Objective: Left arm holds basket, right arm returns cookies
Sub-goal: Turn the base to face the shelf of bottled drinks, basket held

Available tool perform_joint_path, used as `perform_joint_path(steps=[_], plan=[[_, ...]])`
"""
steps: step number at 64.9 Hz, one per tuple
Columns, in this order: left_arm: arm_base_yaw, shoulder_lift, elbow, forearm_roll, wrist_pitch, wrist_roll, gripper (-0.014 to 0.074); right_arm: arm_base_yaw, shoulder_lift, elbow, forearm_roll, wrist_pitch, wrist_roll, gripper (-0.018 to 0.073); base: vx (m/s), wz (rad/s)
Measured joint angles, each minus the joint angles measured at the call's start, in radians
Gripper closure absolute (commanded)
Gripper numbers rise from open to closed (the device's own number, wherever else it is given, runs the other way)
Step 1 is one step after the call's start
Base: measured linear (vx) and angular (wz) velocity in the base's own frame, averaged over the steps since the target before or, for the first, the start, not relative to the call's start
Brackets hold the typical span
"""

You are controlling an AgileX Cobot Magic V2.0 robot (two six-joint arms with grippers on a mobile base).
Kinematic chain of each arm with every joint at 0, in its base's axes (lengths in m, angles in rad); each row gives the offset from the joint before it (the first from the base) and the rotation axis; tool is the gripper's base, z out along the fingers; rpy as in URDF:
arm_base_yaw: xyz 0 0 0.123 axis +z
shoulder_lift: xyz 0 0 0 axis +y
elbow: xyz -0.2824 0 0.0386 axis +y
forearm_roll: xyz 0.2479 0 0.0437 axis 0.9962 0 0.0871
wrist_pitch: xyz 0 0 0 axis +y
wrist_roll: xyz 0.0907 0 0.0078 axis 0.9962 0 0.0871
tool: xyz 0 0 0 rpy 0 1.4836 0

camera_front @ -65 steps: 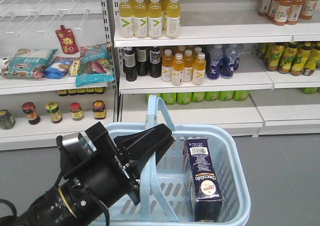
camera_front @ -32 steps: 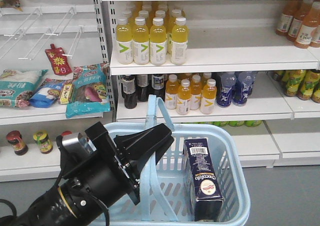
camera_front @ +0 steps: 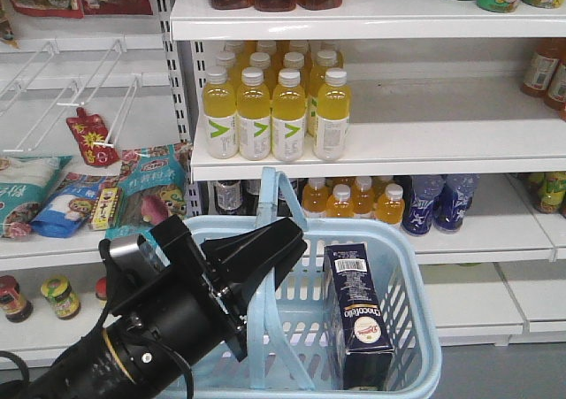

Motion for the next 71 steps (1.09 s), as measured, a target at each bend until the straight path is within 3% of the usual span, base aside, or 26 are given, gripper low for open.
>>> perform_joint_path(steps=[27, 71], plan=[[0.000, 0.000, 0.000, -0.001, 0.000, 0.000, 0.0599, 0.000, 0.000, 0.000, 0.000, 0.000, 0.000, 0.0566, 0.19, -0.11], [0.000, 0.000, 0.000, -0.001, 0.000, 0.000, 0.0599, 0.000, 0.000, 0.000, 0.000, 0.000, 0.000, 0.0566, 0.05, -0.33]])
